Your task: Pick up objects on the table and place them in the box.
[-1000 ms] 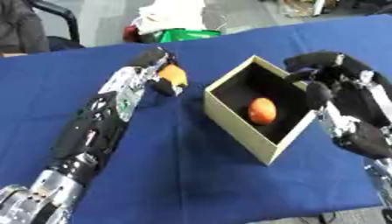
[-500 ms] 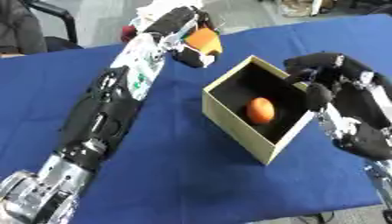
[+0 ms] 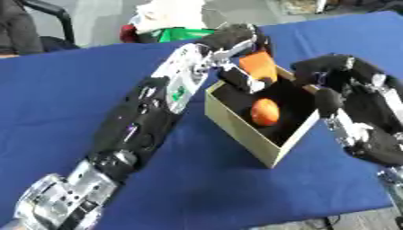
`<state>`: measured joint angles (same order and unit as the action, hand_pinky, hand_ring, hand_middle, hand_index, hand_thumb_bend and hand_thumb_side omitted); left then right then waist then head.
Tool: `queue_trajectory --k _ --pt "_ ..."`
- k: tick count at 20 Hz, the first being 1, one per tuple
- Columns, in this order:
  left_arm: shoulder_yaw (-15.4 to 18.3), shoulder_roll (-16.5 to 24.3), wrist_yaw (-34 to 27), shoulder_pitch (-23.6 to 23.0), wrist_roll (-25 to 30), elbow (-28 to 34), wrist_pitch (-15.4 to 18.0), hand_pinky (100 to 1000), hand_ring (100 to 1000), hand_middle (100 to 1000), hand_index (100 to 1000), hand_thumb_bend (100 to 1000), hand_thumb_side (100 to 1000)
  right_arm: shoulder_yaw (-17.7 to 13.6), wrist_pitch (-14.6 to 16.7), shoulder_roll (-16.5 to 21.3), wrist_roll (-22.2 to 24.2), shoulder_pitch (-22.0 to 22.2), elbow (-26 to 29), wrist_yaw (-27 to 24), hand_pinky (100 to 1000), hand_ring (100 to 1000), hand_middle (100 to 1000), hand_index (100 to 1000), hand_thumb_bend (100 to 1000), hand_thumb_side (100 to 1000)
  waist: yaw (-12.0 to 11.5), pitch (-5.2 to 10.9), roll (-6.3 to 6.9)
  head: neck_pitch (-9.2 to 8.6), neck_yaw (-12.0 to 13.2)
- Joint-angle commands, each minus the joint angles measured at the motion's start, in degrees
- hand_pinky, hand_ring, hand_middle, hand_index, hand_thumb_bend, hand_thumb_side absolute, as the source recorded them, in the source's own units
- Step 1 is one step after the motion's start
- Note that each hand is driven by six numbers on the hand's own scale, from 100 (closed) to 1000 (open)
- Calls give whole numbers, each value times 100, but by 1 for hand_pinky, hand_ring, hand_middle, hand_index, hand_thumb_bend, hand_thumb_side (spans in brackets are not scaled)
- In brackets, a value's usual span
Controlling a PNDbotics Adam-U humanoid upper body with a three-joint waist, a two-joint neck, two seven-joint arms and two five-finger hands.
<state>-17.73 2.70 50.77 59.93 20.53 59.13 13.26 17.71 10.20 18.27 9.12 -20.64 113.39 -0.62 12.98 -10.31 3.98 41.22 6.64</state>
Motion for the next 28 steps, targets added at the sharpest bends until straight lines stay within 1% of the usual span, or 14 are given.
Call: queue_trajectory --k 1,3,6,10,11,13,14,16,19,20,23,24,25,28 --pt "-11 -12 147 42 124 -136 280 705 595 550 759 355 319 5 -3 5 42 -45 120 -13 679 813 647 791 100 475 -2 63 -34 -51 5" --pt "45 -16 241 2 215 -251 409 716 626 596 785 423 347 3 -5 -1 50 -41 120 -10 682 813 646 790 100 473 -14 65 -37 -46 -2" --pt "107 -20 318 -12 311 -316 505 716 626 596 785 423 347 0 -6 -4 50 -40 120 -15 682 813 646 790 100 473 -25 69 -39 -43 -3" --pt "133 -23 346 -14 332 -330 538 716 626 596 785 423 347 -1 -7 -4 50 -39 120 -16 682 813 646 790 100 473 -26 69 -40 -43 -4" --pt "173 10 325 1 309 -293 517 726 679 695 821 659 527 -11 -12 -5 41 -29 120 -13 709 815 645 790 100 472 -45 83 -46 -31 -16" --pt "354 88 208 33 192 -102 420 709 652 660 815 630 549 -23 -20 -7 23 -16 120 -3 710 815 645 789 100 472 -68 103 -50 -19 -21" --pt "457 119 129 44 112 27 377 709 652 660 815 630 549 -27 -25 -7 14 -10 120 2 710 815 645 789 100 472 -82 110 -50 -14 -25" --pt "680 193 -51 76 -68 320 289 684 625 619 792 557 562 -39 -41 -9 -4 15 120 17 711 816 644 789 100 472 -144 127 -59 5 -55" --pt "1113 366 -340 22 -357 789 189 655 607 596 771 493 544 -69 -64 -9 -39 60 120 51 711 816 644 789 100 473 -279 147 -76 22 -116" --pt "1256 426 -435 -36 -452 943 166 651 604 592 768 485 541 -81 -71 -8 -54 75 120 64 711 816 644 789 100 473 -320 149 -82 26 -139" --pt "1655 683 -695 -322 -712 1366 76 633 595 581 754 423 522 -135 -95 3 -113 128 120 140 711 817 644 790 100 473 -514 135 -105 43 -215" --pt "1770 762 -779 -441 -796 1503 60 632 594 580 754 422 522 -148 -101 6 -134 142 120 165 711 817 644 790 100 473 -560 131 -106 49 -227" --pt "1874 842 -864 -567 -880 1640 29 628 592 578 751 400 521 -164 -109 10 -159 154 120 190 711 817 645 790 100 474 -621 118 -107 53 -241" --pt "2133 988 -1123 -979 -1139 2061 -154 623 590 575 750 377 525 -218 -137 27 -245 190 120 265 711 818 647 790 100 477 -772 76 -102 56 -263"
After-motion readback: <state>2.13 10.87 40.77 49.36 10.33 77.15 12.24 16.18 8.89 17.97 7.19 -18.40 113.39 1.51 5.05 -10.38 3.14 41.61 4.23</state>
